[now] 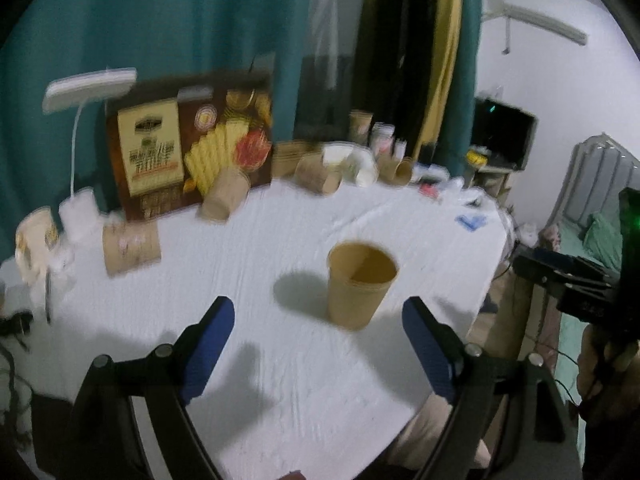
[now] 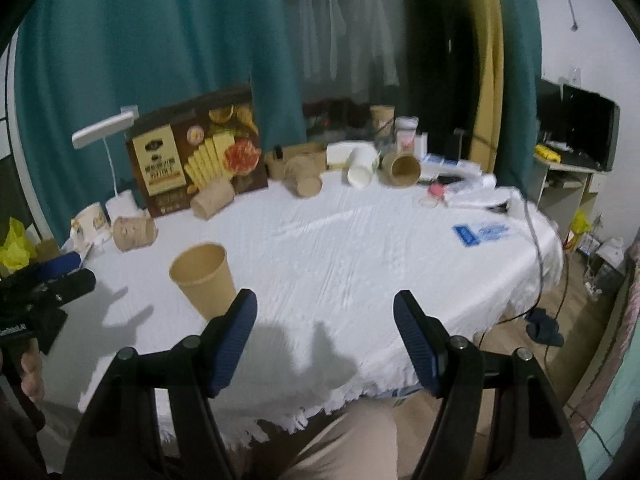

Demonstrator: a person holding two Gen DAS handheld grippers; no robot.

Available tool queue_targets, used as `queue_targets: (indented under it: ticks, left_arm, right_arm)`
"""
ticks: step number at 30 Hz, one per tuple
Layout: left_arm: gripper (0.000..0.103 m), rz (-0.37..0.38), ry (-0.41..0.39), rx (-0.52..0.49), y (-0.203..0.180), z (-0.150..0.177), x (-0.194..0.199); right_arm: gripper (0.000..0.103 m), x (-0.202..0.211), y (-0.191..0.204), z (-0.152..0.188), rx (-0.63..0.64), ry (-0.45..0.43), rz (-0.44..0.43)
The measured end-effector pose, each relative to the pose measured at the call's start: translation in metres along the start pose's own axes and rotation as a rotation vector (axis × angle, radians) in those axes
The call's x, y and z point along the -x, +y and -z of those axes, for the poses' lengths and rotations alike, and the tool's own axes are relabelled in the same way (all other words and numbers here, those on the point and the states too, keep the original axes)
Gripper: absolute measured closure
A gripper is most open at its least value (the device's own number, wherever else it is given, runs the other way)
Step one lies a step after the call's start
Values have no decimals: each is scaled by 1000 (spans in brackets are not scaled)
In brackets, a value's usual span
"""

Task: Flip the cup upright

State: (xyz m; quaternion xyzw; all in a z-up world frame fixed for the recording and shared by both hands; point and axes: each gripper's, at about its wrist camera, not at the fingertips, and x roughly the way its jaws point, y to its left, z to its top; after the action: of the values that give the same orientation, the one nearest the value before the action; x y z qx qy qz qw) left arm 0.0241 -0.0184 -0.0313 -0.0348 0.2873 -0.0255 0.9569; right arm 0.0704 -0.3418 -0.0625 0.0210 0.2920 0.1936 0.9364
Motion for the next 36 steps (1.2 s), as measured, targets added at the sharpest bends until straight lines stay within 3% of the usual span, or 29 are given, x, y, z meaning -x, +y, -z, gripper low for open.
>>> queue_targets:
  ticks: [7,14,20,36]
  left_arm:
    - [7,19,-177,-57,-12,-20,37]
    - [3,-60,-301,-62,-9,-27,65]
    - [3,-102,-292,-14,8,-22,63]
    - [3,-121,-267,25,24,-7,63]
  right_arm:
    - [34,38,5,-24,16,-112,-1]
    - [31,63,27,-39,59,-202,-30]
    - [31,55,42,-40,75,-185,-59]
    - [31,35,61,-33,99,-145,-81]
